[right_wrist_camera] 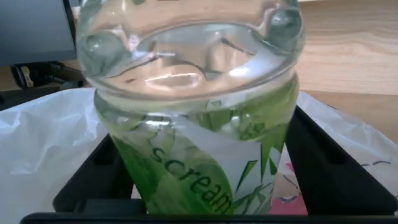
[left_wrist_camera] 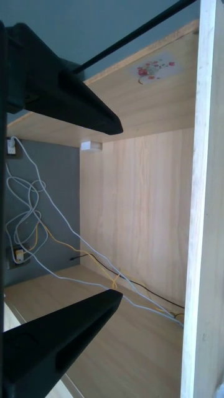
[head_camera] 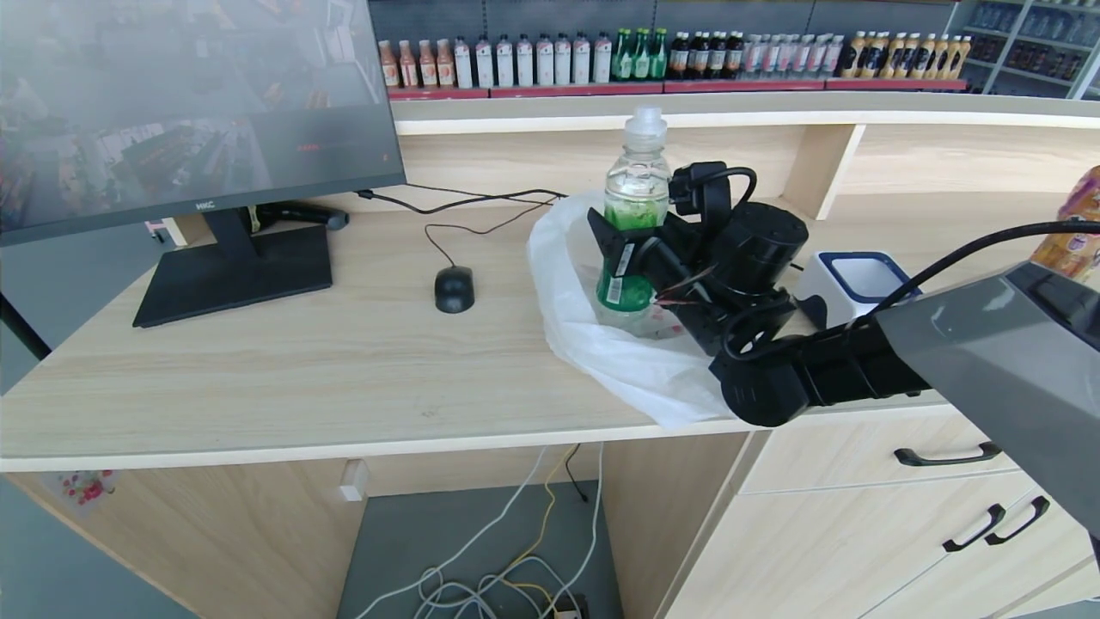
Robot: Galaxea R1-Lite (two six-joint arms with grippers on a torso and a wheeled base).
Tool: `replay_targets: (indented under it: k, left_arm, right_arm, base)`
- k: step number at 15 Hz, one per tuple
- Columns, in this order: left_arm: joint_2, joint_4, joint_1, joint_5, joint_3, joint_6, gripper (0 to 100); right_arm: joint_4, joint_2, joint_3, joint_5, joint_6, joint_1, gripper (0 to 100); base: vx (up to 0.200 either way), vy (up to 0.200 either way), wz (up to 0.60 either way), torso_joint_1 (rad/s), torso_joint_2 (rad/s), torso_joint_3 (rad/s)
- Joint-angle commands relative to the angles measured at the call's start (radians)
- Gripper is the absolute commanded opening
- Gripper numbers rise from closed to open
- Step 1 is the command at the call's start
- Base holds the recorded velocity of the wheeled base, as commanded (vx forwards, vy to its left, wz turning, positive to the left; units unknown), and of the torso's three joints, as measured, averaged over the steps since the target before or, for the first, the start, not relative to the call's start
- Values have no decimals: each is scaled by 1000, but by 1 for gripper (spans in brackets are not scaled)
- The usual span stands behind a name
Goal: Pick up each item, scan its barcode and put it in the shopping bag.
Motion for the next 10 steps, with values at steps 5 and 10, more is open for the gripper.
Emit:
replay_targets:
  k: [5,10]
  left_arm:
    - [0,0,0,0,1,0,100]
    - [0,0,0,0,0,0,100]
  right_arm:
    - [-23,-6,0,-1,-1,-2,100]
    - [-37,-29,9,-6,-2,1,100]
  base:
    - [0,0,0,0,0,0]
    - [0,0,0,0,0,0]
